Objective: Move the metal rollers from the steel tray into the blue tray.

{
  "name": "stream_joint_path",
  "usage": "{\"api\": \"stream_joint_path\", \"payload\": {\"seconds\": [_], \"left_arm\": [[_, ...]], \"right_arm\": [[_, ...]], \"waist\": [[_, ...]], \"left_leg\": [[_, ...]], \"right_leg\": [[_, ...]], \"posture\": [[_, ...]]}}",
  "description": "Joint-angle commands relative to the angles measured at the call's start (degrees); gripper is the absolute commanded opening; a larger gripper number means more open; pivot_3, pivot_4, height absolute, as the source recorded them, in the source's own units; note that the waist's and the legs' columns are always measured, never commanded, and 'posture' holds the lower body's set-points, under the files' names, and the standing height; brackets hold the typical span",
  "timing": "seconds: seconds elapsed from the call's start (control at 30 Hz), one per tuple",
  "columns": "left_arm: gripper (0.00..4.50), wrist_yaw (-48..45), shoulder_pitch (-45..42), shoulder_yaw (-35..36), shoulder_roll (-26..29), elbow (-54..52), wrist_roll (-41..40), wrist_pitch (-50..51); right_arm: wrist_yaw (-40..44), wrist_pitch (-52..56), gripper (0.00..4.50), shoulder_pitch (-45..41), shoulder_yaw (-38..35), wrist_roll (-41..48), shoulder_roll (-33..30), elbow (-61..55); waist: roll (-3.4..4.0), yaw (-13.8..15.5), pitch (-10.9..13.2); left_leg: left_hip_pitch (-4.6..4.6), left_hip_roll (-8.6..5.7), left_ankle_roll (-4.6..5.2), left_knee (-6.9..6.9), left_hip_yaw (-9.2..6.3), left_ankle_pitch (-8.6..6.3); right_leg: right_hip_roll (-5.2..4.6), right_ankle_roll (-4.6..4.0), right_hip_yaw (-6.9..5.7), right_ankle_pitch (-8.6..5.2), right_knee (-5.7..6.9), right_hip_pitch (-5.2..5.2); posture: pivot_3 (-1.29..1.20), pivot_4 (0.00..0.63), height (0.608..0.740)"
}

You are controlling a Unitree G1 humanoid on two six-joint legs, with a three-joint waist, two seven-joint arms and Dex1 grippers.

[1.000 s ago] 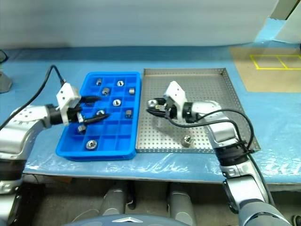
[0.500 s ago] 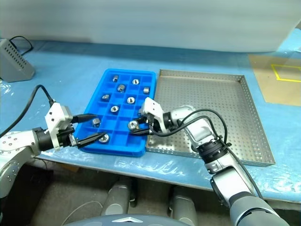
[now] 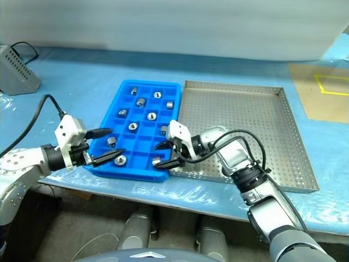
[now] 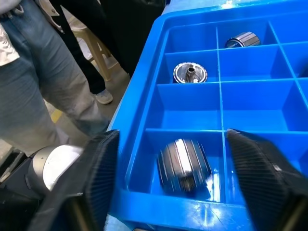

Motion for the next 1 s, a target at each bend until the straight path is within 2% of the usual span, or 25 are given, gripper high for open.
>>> {"api": "stream_joint_path", "payload": {"seconds": [0.03, 0.13, 0.3, 0.47, 0.57, 0.77, 1.0], "left_arm": [[4.17, -1.0, -2.5, -0.7, 0.9, 1.3, 0.3, -1.3], [4.17, -2.1, -5.3, -2.5, 0.6, 3.6, 0.8, -2.3], [4.17, -4.6, -11.4, -7.7, -1.5, 7.8, 1.5, -3.9], [4.17, -9.5, -17.8, -15.5, -5.4, 13.0, 2.7, -5.9], [4.17, -12.1, -21.6, -19.2, -7.9, 17.1, 4.2, -7.8], [4.17, -15.8, -26.4, -24.0, -12.5, 23.6, 7.1, -11.3], [4.17, -17.5, -27.4, -24.6, -14.5, 26.5, 8.8, -13.4]], "right_arm": [[-2.1, 0.2, 3.98, 0.7, -1.3, -0.8, -0.9, -0.5], [-4.0, -1.0, 3.98, 0.9, -3.3, -1.3, -2.5, -0.2], [-6.7, 2.8, 3.98, 1.9, -10.2, 1.8, -7.2, -3.8], [-8.2, 7.2, 3.98, 10.6, -15.4, 3.1, -15.1, -13.5], [-9.9, 9.5, 3.98, 15.8, -18.5, 4.3, -18.4, -18.7], [-15.0, 12.1, 3.98, 21.4, -22.0, 5.0, -19.2, -22.6], [-18.3, 11.1, 3.98, 24.5, -22.6, 4.4, -19.5, -22.1]], "waist": [[0.00, 0.0, 0.0], [0.00, 0.0, 0.0], [-0.01, -0.2, 0.0], [0.00, -1.2, 0.0], [0.00, -2.9, 0.0], [0.02, -6.8, -0.1], [0.02, -8.0, -0.1]], "left_leg": [[0.03, 0.00, -0.01, 0.00, 0.00, 0.01], [0.06, -0.01, -0.02, 0.01, 0.00, 0.01], [0.08, -0.11, -0.02, 0.09, 0.02, 0.02], [0.10, -0.08, -0.02, 0.03, 0.06, 0.02], [0.05, -0.06, 0.00, 0.02, 0.08, 0.01], [0.17, -0.06, 0.01, 0.08, 0.10, 0.01], [0.20, -0.06, 0.02, 0.09, 0.10, 0.01]], "right_leg": [[0.00, 0.00, 0.00, 0.00, 0.02, 0.01], [0.00, 0.10, 0.01, -0.06, 0.04, 0.04], [-0.02, 0.15, 0.11, -0.07, 0.04, 0.15], [0.02, -0.08, 0.15, 0.09, 0.01, 0.15], [0.06, -0.07, 0.16, 0.08, -0.04, 0.12], [0.07, -0.04, 0.18, 0.07, -0.01, 0.17], [0.08, -0.05, 0.18, 0.07, -0.04, 0.20]], "posture": [[0.20, 0.150, 0.740], [0.16, 0.150, 0.740], [0.06, 0.150, 0.740], [-0.08, 0.150, 0.740], [-0.16, 0.150, 0.740], [-0.24, 0.150, 0.740], [-0.26, 0.150, 0.740]]}}
